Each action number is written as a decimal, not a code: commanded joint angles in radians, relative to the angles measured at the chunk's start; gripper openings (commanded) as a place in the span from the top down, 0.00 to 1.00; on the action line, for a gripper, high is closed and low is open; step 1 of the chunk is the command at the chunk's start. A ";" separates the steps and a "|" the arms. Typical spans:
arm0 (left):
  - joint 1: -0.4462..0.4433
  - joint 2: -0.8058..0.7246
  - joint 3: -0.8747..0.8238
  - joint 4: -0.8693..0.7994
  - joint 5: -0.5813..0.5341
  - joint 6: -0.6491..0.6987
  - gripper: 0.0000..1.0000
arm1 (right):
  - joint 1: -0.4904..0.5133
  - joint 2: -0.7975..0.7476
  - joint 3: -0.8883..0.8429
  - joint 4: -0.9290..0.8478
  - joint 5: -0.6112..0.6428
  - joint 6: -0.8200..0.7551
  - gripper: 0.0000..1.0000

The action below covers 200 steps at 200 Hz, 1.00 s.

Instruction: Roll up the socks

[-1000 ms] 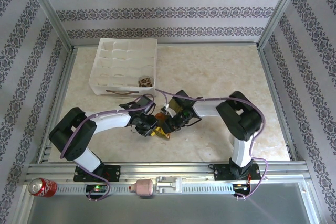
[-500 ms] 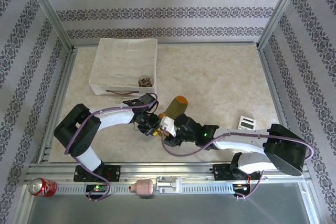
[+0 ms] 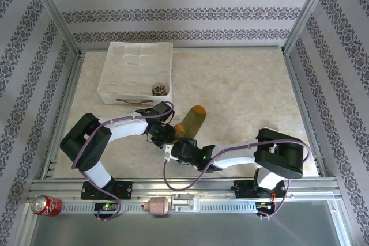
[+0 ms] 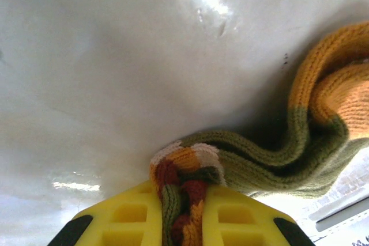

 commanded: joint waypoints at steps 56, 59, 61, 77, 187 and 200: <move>0.026 0.022 -0.094 -0.235 -0.105 0.032 1.00 | -0.061 0.172 0.199 -0.251 -0.078 0.128 1.00; 0.029 0.019 -0.098 -0.236 -0.105 0.032 1.00 | -0.062 0.173 0.196 -0.252 -0.090 0.129 1.00; 0.031 0.016 -0.100 -0.236 -0.104 0.032 1.00 | -0.062 0.173 0.196 -0.252 -0.095 0.130 1.00; 0.044 -0.016 -0.126 -0.239 -0.103 0.029 1.00 | -0.067 0.167 0.187 -0.251 -0.183 0.142 1.00; 0.107 -0.139 -0.090 -0.260 -0.091 0.024 0.38 | -0.209 0.153 0.130 -0.227 -0.716 0.338 1.00; 0.117 -0.161 -0.089 -0.245 -0.102 0.021 0.33 | -0.219 0.158 0.129 -0.229 -0.744 0.345 1.00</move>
